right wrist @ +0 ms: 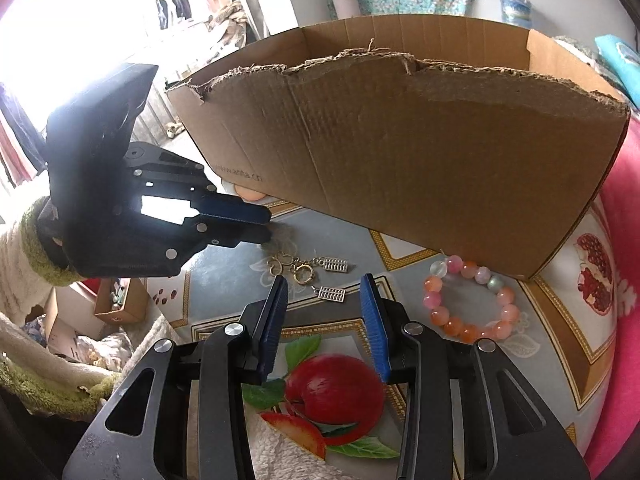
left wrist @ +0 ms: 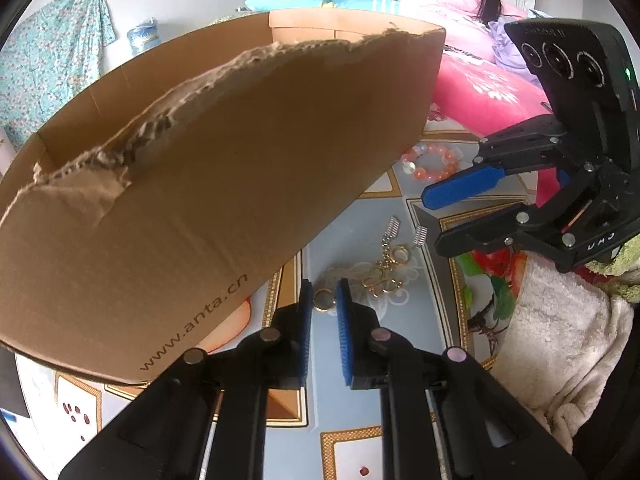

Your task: Organize jewelry

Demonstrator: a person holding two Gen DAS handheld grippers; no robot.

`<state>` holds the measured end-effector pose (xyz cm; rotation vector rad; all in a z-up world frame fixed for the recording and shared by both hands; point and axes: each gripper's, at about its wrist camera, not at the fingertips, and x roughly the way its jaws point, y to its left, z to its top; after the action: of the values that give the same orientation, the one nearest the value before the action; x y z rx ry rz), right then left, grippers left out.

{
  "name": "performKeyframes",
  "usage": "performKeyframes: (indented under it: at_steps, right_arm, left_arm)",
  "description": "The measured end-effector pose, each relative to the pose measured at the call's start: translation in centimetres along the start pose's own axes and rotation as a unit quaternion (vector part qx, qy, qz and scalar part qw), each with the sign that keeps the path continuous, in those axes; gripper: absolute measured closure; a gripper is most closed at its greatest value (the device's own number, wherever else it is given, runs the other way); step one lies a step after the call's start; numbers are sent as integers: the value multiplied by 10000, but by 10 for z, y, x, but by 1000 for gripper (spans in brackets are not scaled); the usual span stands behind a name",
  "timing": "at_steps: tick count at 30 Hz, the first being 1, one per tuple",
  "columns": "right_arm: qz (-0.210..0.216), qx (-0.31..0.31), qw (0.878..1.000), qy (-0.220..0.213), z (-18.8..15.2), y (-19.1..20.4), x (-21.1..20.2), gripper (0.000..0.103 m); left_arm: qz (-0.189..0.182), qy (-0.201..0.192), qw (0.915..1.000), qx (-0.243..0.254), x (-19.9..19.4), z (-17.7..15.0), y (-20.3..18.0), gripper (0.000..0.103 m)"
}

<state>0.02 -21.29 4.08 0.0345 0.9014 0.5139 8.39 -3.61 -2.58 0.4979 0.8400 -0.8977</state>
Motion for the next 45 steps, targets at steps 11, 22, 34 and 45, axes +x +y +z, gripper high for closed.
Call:
performKeyframes:
  at_steps: [11,22,34,45]
  right_arm:
    - [-196,-460,9987,68,-1,12,-4,68]
    - [-491,-968,9932,427,6,25,13,79]
    - [-888,-733,9920,522,11,55,26,90]
    - [-899,-623,9937,259,17,46,-6,90]
  left_arm:
    - [149,-322,9983,-463,-22,-4,9,92]
    - [236,-718,9914,-1067,-50,-18,16,92]
    - [171,-832,9885,-1255,-56,-25,20,92]
    - [262,-1050,9863,-1245,-80,-29,12,92]
